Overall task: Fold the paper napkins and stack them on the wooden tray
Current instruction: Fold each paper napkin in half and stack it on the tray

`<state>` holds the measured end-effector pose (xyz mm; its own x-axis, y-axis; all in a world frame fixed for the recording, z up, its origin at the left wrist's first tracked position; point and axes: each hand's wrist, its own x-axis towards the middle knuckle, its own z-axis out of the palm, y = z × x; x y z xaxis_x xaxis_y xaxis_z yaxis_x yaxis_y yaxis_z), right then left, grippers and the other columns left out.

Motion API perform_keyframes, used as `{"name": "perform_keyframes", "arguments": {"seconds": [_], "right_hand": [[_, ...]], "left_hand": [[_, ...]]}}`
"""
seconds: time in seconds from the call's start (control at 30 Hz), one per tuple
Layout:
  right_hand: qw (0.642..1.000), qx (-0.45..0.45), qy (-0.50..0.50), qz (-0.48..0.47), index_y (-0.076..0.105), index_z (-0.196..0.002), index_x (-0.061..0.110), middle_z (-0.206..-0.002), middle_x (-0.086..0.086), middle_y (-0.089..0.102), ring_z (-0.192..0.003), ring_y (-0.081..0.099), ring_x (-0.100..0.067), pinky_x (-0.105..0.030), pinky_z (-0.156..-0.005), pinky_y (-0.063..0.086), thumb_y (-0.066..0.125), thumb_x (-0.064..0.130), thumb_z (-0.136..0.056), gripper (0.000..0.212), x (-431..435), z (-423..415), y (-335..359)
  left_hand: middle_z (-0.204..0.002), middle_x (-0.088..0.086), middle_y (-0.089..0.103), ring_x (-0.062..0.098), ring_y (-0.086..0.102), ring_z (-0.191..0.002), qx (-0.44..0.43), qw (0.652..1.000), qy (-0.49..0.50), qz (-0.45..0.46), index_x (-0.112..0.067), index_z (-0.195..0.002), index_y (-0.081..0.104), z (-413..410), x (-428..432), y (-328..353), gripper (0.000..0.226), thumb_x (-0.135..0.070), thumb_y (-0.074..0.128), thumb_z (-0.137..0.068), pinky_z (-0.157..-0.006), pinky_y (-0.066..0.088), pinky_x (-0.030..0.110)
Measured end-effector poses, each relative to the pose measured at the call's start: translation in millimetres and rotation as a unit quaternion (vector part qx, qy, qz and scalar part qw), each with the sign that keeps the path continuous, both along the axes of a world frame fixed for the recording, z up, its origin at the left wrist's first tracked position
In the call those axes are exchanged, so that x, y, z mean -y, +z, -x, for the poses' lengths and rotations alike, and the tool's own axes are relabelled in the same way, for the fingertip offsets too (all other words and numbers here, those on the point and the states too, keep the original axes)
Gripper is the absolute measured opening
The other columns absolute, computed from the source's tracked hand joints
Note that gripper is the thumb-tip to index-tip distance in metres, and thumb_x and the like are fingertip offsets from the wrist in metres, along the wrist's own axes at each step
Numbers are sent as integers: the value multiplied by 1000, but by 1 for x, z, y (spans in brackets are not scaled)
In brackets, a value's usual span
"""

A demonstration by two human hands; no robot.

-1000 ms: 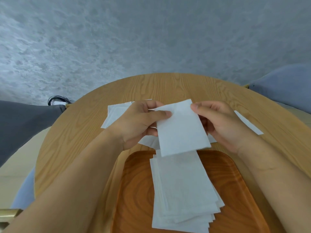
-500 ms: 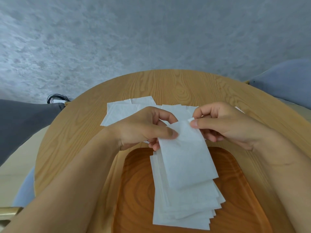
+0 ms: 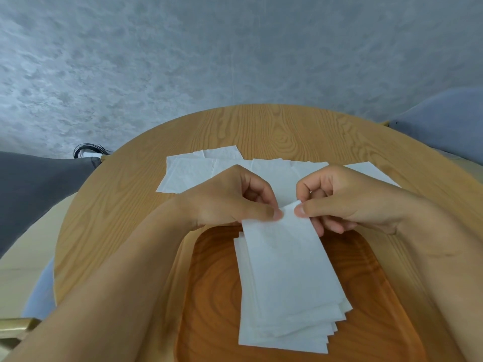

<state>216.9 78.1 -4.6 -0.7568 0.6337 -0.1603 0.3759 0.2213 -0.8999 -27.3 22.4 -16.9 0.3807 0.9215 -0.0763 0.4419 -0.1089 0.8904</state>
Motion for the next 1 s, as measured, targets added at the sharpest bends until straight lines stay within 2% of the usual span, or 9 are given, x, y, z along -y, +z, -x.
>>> {"name": "perform_keyframes", "arguments": {"seconds": [0.13,0.27,0.33,0.4,0.5,0.57,0.67,0.83,1.0], "right_hand": [[996,21,-66,-59,74,-81,22,-61,-5,69,-41,47,-9,-18,-40,37,72,26,-92,12,-7,0,-5],[958,15,-216,-190,73,-87,30,-67,7,71,-54,61,-3,-27,-55,53,79,32,-87,6,-21,-1,-21],[934,58,-253,-246,71,-95,34,-83,15,70,-75,63,-1,-27,-67,50,82,38,-82,18,-27,-4,-30],[920,121,-251,-276,68,-108,35,-107,18,64,-99,59,-5,-28,-79,44,84,44,-79,34,-30,-7,-34],[912,172,-241,-283,67,-122,29,-120,12,54,-116,52,-11,-30,-90,40,86,48,-77,53,-32,-6,-38],[907,182,-245,-291,68,-121,26,-120,11,54,-117,52,-13,-30,-89,41,86,48,-77,52,-32,-4,-41],[898,177,-266,-304,70,-108,26,-119,9,58,-109,54,-12,-30,-83,41,84,42,-80,35,-32,-3,-42],[888,185,-275,-319,70,-86,26,-107,7,62,-98,56,-13,-25,-66,39,79,26,-83,10,-33,-2,-41],[888,183,-272,-324,73,-80,22,-98,10,59,-90,56,-12,-16,-60,34,72,14,-88,11,-35,-3,-43]], "left_hand": [[-74,13,68,14,57,-64,-30,998,19,-49,-18,-90,81,-2,-3,-5,3,-21,81,-89,-61,48,24],[-86,8,74,23,67,-76,-52,987,80,-126,-20,-95,80,1,-8,-11,7,-24,81,-89,-73,57,31],[-89,5,76,21,68,-82,-50,981,112,-153,-20,-94,80,1,-11,-13,7,-23,81,-89,-70,55,22],[-90,-6,76,9,68,-83,-60,974,138,-172,-22,-94,80,1,-14,-16,6,-25,81,-89,-69,51,12],[-100,-20,74,-1,66,-98,-104,967,157,-171,-28,-98,79,3,-16,-18,10,-31,79,-89,-79,49,13],[-107,-22,72,-2,63,-109,-116,967,160,-162,-30,-99,78,2,-17,-19,11,-33,79,-89,-91,50,20],[-110,-20,72,0,62,-113,-124,967,164,-148,-30,-99,79,0,-17,-20,11,-35,79,-89,-99,49,28],[-107,-16,73,2,64,-110,-133,968,160,-141,-29,-99,79,0,-19,-23,13,-35,80,-88,-98,49,25],[-107,-16,73,1,64,-109,-139,968,155,-141,-28,-101,79,2,-21,-25,15,-36,79,-88,-96,48,20]]}}
